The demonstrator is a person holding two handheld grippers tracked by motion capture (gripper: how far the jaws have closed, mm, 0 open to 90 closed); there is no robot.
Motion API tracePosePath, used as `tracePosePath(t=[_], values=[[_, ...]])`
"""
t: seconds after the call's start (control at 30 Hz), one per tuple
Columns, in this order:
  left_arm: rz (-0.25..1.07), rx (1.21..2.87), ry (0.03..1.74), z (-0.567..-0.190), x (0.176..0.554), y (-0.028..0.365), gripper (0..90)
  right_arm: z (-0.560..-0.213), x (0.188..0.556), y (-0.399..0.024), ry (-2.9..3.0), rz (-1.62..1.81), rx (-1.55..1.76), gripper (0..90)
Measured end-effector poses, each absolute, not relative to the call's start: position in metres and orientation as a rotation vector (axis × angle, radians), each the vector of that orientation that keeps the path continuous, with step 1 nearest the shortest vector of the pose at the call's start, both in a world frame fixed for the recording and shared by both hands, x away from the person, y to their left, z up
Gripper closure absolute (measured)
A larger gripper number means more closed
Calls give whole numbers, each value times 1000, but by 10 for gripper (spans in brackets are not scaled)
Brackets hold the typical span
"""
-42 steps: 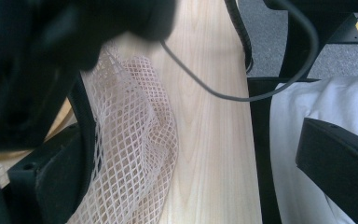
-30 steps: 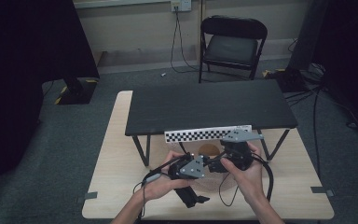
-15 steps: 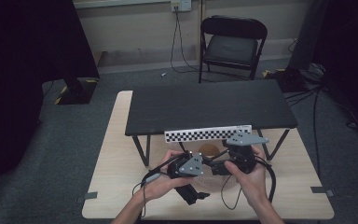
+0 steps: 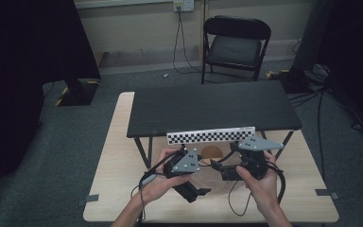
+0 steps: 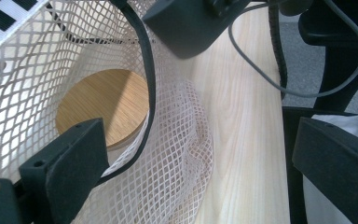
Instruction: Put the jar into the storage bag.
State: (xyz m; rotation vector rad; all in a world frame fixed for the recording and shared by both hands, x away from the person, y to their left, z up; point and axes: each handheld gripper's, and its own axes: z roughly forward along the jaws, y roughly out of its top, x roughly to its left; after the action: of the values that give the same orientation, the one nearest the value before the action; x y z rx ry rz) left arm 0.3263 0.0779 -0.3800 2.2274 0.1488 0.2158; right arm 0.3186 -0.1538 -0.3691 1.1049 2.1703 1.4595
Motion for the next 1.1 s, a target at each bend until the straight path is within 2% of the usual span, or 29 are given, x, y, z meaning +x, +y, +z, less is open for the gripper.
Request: tracePosePath(t=[0.4, 0.7, 1.1], values=[[262, 2217, 208, -373, 319, 92, 22, -380, 309, -183, 2089, 1437, 1192, 73], [277, 2252, 260, -386, 313, 106, 26, -396, 305, -203, 2027, 1378, 1272, 69], [315, 2214, 498, -399, 311, 137, 25, -414, 293, -223, 1977, 1222, 1363, 40]])
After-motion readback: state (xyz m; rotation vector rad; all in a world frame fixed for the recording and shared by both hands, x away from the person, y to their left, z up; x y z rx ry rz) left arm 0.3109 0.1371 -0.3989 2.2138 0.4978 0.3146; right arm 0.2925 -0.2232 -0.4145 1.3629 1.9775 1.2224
